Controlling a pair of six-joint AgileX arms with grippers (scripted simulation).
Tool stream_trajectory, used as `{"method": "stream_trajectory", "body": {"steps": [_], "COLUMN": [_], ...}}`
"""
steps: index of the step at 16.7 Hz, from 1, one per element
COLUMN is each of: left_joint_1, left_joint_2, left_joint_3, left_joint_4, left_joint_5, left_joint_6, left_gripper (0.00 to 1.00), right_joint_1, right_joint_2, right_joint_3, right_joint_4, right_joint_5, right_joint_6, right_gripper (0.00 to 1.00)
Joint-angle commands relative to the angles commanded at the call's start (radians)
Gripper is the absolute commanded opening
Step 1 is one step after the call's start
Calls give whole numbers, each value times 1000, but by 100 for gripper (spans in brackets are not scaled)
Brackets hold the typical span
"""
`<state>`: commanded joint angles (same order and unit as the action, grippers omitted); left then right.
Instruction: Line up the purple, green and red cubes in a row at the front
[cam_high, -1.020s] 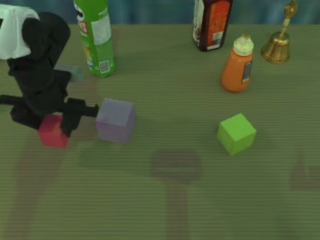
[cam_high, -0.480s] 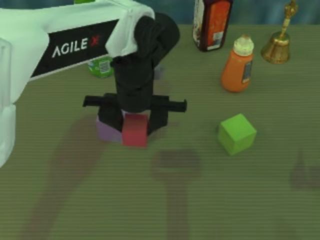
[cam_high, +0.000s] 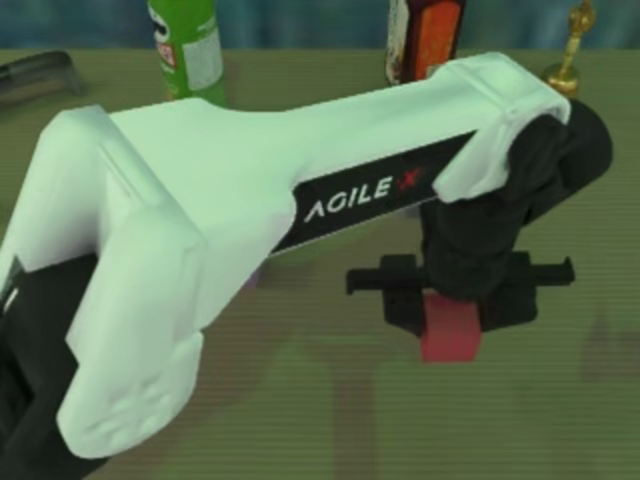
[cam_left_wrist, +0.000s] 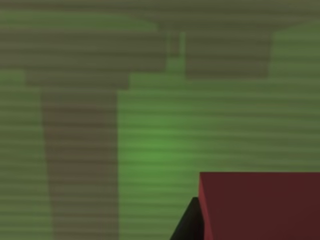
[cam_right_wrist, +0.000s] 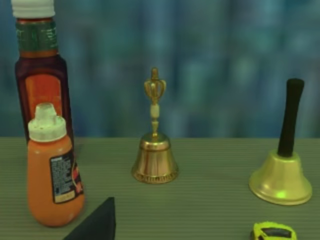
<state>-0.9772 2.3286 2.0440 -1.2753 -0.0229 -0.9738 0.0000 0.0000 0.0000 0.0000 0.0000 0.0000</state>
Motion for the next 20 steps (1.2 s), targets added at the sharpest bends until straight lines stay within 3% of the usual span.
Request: {"method": "stream_trajectory", "body": {"steps": [6, 13, 18, 20], "left_joint_1": [-17, -18, -20, -20], "left_joint_2": [1, 43, 51, 51], "left_joint_3": [11, -161, -184, -184], "left_joint_4": [0, 215, 241, 241], "left_joint_5": [0, 0, -1, -1], "left_joint_6": [-17, -19, -20, -20], "left_gripper": [0, 0, 0, 15], "right_joint_1": [0, 0, 0, 0], "right_joint_2": [0, 0, 0, 0], "right_joint_3": [0, 0, 0, 0], "right_joint_4": [0, 0, 0, 0], "right_joint_5": [0, 0, 0, 0], "right_joint_6": [0, 0, 0, 0], "right_gripper": [100, 100, 100, 100]}}
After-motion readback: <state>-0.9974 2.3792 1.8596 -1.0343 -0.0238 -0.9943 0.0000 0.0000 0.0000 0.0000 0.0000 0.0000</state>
